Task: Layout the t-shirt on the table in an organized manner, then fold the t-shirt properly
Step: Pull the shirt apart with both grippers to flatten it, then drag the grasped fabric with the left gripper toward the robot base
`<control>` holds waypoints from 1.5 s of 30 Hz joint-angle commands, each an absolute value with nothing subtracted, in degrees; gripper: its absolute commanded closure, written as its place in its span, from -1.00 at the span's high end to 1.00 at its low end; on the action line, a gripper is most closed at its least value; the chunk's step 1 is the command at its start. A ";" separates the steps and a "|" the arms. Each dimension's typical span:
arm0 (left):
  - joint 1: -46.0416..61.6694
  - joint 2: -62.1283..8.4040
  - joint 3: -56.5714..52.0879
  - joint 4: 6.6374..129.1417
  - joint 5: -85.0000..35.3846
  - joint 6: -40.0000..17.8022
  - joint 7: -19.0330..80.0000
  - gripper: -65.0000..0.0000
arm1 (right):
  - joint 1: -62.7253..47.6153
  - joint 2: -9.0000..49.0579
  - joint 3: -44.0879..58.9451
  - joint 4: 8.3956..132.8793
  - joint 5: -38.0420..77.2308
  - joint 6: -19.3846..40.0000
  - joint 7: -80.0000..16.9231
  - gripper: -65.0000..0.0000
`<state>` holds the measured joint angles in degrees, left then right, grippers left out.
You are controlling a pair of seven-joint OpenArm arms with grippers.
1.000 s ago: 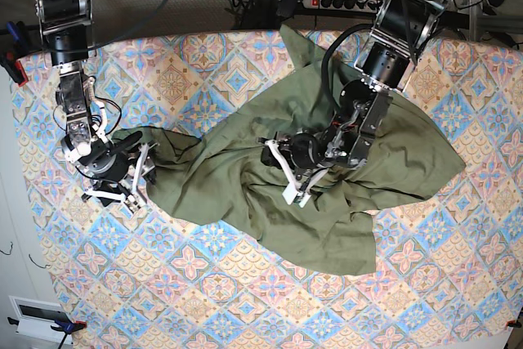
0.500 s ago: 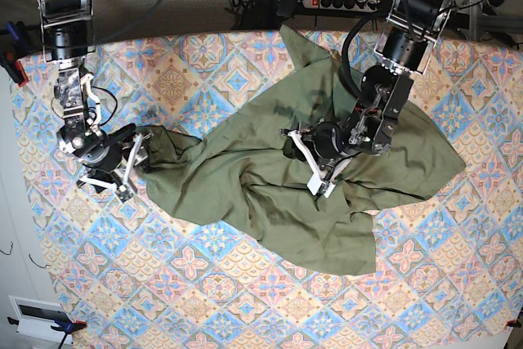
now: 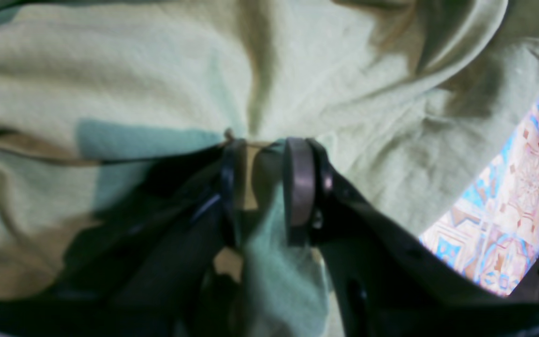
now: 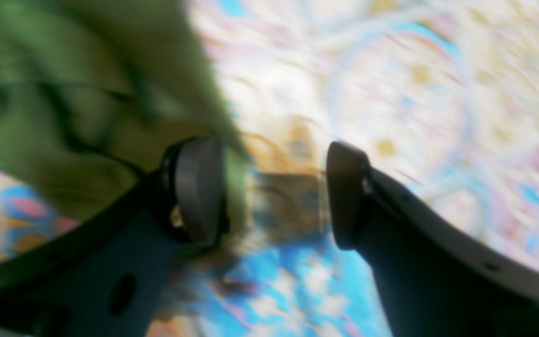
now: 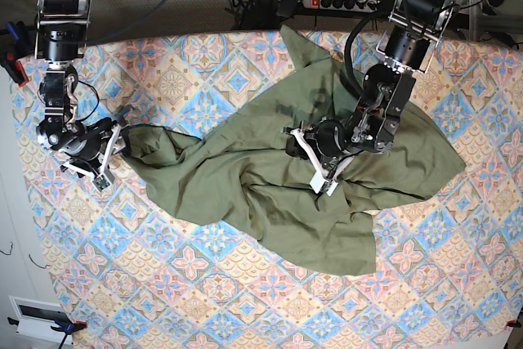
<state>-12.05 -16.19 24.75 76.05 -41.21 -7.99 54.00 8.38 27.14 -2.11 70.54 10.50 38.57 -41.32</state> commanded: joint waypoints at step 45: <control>12.97 -25.98 26.33 108.44 -41.54 -8.22 58.42 -0.47 | 5.32 26.33 21.85 79.25 10.77 40.00 -44.70 -0.98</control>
